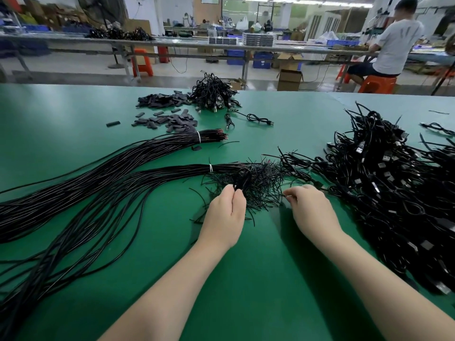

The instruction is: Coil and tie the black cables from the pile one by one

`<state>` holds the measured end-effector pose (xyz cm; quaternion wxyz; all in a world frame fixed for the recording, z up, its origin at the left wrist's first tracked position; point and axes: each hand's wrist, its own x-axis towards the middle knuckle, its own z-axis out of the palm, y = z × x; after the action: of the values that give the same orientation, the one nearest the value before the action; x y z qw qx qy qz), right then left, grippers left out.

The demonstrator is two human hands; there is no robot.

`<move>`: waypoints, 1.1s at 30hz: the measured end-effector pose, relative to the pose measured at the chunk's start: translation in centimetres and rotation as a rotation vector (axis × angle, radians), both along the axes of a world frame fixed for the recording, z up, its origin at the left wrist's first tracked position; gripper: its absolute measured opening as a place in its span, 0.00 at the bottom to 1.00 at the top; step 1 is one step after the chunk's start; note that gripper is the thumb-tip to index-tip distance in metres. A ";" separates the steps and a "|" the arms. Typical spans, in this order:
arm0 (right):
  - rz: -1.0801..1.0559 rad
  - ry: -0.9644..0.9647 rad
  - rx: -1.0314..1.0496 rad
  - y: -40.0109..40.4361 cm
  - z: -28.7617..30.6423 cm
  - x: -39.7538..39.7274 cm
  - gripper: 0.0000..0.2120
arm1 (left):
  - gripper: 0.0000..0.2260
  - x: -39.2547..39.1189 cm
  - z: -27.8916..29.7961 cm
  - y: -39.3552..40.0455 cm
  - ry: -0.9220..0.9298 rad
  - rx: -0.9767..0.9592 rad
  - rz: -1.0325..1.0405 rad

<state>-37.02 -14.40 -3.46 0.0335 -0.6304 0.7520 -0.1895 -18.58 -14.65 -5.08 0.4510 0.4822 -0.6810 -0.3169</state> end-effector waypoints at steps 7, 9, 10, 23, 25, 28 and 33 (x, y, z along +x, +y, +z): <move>-0.026 -0.012 -0.053 -0.2 0.4 -0.7 0.07 | 0.17 -0.3 -0.5 -0.4 -0.181 -0.057 0.052; -0.046 -0.070 -0.055 -0.2 0.8 -0.8 0.05 | 0.18 -0.3 -0.5 -0.3 -0.163 -0.078 0.075; -0.061 -0.095 -0.049 -0.2 0.9 -0.8 0.04 | 0.18 -0.3 -0.5 -0.3 -0.159 -0.088 0.084; -0.067 -0.429 -0.289 -0.3 1.1 -0.2 0.03 | 0.17 -0.3 -0.5 -0.3 -0.103 -0.059 0.173; 0.000 -0.514 -0.363 0.1 1.6 0.4 0.04 | 0.17 -0.3 -0.5 -0.3 -0.096 -0.057 0.177; 0.271 -0.764 -0.330 0.7 2.3 2.5 0.05 | 0.17 -0.3 -0.5 -0.4 -0.070 -0.039 0.191; 0.263 -0.925 -0.325 0.3 2.0 5.0 0.06 | 0.17 -0.4 -0.4 -0.3 -0.136 -0.015 0.049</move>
<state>-31.98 -14.12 -1.49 0.2879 -0.5670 0.5335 -0.5577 -18.96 -14.94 -5.49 0.4148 0.5159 -0.7003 -0.2673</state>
